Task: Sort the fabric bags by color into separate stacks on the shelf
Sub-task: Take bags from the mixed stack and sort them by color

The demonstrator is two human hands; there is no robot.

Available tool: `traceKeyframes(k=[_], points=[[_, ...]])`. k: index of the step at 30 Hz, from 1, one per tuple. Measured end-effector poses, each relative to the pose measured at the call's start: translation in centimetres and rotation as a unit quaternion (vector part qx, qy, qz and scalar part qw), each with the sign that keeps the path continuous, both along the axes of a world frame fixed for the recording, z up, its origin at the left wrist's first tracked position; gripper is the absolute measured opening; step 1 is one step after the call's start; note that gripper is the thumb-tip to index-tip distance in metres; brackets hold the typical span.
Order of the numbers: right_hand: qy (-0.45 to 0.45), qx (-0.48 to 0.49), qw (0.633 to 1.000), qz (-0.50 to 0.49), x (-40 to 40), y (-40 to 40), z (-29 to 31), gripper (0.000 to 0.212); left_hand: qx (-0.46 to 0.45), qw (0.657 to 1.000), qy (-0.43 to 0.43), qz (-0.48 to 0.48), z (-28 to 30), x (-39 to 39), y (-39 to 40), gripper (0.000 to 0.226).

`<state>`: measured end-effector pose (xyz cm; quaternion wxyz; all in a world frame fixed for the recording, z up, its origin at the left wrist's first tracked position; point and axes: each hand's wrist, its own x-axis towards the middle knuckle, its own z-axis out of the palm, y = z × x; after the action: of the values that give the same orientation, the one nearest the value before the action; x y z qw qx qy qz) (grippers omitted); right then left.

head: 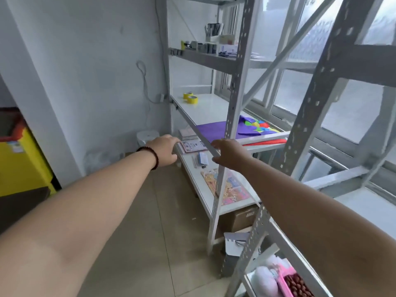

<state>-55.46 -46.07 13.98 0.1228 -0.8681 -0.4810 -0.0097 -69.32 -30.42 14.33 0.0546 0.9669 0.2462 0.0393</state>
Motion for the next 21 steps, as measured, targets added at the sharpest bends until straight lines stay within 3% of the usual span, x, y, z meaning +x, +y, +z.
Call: traceKeyframes(k=[12,21], points=[[0.003,-0.021,1.0,0.002,10.0,17.5,-1.4,0.049,-0.019,1.0,0.009,0.004,-1.3,10.0,18.2,0.055],[0.034,-0.009,0.993,-0.116,17.2,27.8,-3.0,0.041,-0.013,0.992,0.015,-0.121,-0.9,22.0,30.7,0.057]])
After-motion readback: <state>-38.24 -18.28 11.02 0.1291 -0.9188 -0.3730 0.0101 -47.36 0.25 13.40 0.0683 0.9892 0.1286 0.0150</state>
